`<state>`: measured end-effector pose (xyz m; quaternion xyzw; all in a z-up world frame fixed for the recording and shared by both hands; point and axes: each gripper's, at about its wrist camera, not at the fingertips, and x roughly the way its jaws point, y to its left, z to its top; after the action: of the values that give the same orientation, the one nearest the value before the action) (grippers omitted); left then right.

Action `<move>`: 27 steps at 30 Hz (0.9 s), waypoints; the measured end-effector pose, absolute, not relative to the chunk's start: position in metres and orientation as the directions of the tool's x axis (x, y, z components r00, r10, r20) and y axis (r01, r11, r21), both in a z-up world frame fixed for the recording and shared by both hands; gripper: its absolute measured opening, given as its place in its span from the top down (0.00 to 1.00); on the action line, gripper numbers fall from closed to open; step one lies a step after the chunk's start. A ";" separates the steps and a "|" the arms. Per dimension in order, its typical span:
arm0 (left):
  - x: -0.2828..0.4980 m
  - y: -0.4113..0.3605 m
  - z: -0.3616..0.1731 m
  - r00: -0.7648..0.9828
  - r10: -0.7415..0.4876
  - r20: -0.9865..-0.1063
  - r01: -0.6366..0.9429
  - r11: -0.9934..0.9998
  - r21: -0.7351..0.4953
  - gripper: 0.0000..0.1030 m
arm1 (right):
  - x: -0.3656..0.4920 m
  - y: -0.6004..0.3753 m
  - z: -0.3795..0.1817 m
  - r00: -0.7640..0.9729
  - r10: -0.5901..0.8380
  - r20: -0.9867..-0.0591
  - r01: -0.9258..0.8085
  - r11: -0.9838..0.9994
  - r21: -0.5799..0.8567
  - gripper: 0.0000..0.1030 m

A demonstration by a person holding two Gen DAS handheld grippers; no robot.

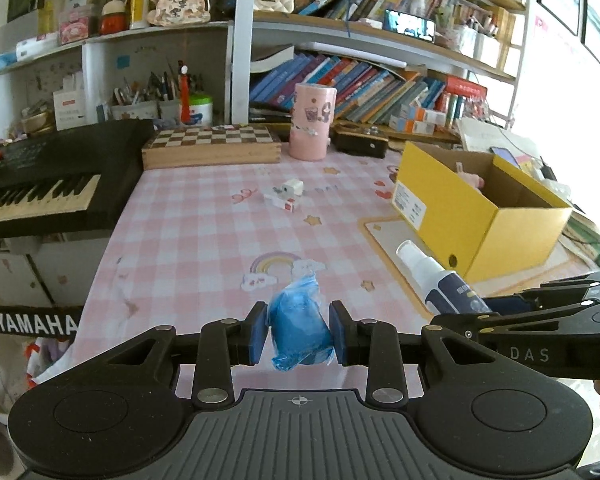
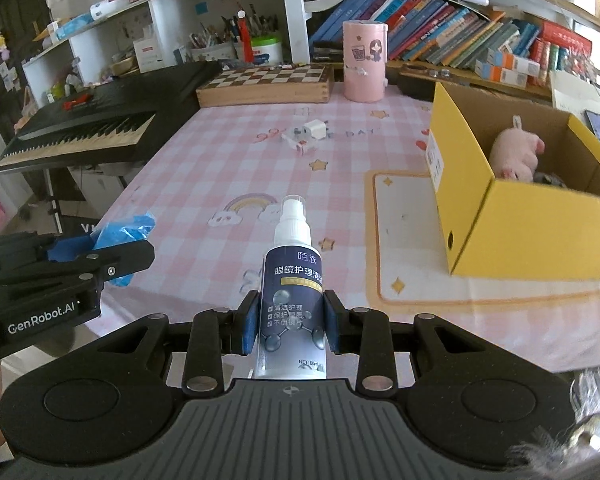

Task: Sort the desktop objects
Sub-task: 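Carry the blue cloth in the left gripper while right carries the bottle toward the box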

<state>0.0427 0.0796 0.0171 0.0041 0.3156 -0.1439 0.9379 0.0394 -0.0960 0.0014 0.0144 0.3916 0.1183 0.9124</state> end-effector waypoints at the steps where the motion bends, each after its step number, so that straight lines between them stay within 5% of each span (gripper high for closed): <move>1: 0.039 0.080 0.017 0.757 -0.270 -0.594 0.277 0.957 -0.082 0.70 | 0.035 -0.095 0.001 0.666 0.226 -0.711 -0.201 0.972 0.121 0.70; 27: 0.006 0.037 0.008 0.649 -0.450 -0.613 0.519 0.851 -0.075 0.70 | -0.040 -0.126 -0.009 0.671 0.081 -0.737 0.024 0.991 0.131 0.70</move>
<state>0.0057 0.0372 0.0084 0.0536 0.3224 -0.2674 0.9065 -0.0396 -0.1264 -0.0086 0.0646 0.4052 0.0157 0.9118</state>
